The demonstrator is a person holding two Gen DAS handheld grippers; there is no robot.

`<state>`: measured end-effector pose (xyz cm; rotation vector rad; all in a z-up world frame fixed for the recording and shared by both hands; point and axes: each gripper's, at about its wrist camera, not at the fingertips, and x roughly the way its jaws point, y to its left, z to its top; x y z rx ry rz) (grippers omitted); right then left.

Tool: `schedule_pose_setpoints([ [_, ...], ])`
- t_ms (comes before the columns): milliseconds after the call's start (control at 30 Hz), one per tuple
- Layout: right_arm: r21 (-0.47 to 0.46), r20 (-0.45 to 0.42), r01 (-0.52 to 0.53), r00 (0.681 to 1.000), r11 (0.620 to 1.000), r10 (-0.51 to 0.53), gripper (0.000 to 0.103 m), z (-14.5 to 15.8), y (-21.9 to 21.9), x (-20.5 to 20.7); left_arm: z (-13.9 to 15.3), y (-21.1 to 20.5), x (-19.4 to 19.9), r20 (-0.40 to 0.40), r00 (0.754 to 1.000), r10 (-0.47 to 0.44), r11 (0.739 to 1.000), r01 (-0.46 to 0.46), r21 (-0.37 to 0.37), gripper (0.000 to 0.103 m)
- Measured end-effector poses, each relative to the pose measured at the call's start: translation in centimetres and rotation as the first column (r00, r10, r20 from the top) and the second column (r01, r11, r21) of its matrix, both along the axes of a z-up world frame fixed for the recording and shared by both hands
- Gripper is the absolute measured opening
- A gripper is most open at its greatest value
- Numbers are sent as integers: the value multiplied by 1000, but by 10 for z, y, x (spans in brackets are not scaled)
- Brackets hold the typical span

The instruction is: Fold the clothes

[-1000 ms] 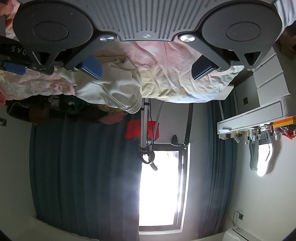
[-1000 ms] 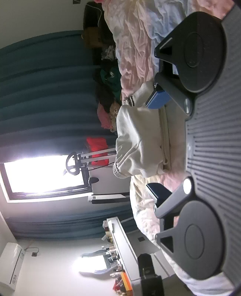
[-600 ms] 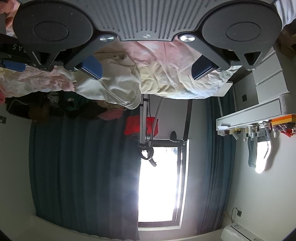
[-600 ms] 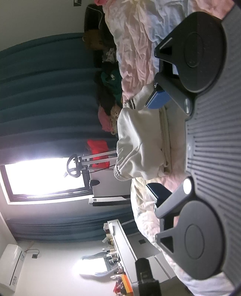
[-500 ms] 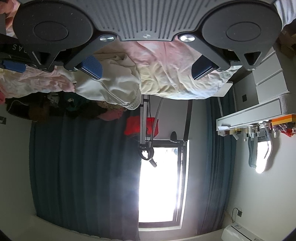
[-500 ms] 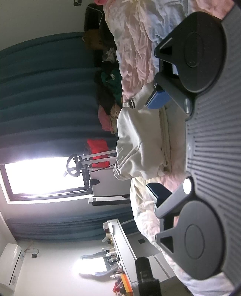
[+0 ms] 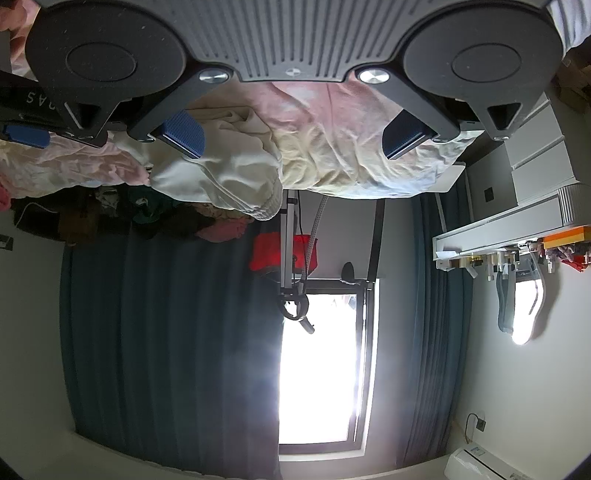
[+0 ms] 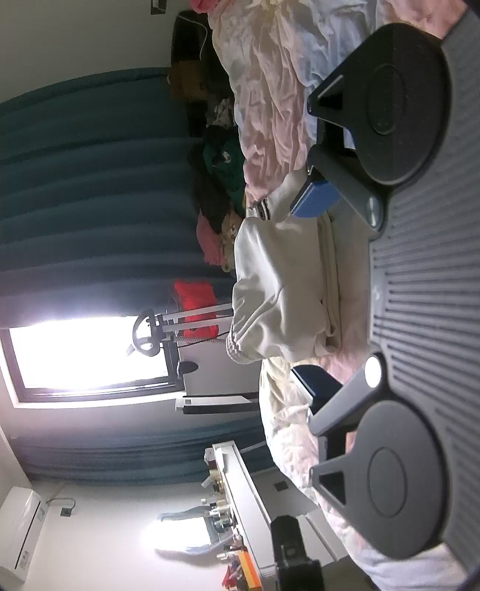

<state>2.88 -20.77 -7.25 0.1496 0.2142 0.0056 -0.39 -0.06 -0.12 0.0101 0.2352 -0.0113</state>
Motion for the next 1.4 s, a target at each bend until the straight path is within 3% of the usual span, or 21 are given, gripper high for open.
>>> schedule_pose_setpoints([
  [400, 8, -3, -3, 1000, 1000, 3, 88, -3, -1, -1, 0, 4, -5, 33, 999, -22, 999, 23, -36, 103],
  [633, 17, -5, -7, 1000, 1000, 7, 88, -3, -3, -1, -2, 4, -2, 14, 1000, -14, 999, 15, -38, 103],
  [767, 37, -21, -52, 998, 998, 53, 88, -5, -6, 1, 4, 10, -2, -32, 998, -48, 996, 46, -73, 103],
  [933, 46, -74, -102, 992, 994, 105, 88, -1, -3, 28, 15, 25, 3, -8, 1000, -27, 998, 27, -60, 103],
  [1100, 61, -142, -117, 982, 991, 124, 88, 23, 12, 117, 13, 54, 21, -11, 1000, 24, 997, -25, -74, 103],
  [1233, 97, -250, -123, 958, 988, 143, 88, 37, 34, 240, -13, 79, 40, -33, 995, 93, 990, -96, -101, 103],
  [1267, 104, -281, -108, 950, 989, 133, 88, 39, 37, 270, -22, 84, 43, -28, 991, 129, 983, -132, -127, 103],
  [1400, 180, -318, -16, 945, 983, 74, 88, 38, 52, 377, -48, 90, 64, -34, 986, 166, 979, -169, -115, 103],
])
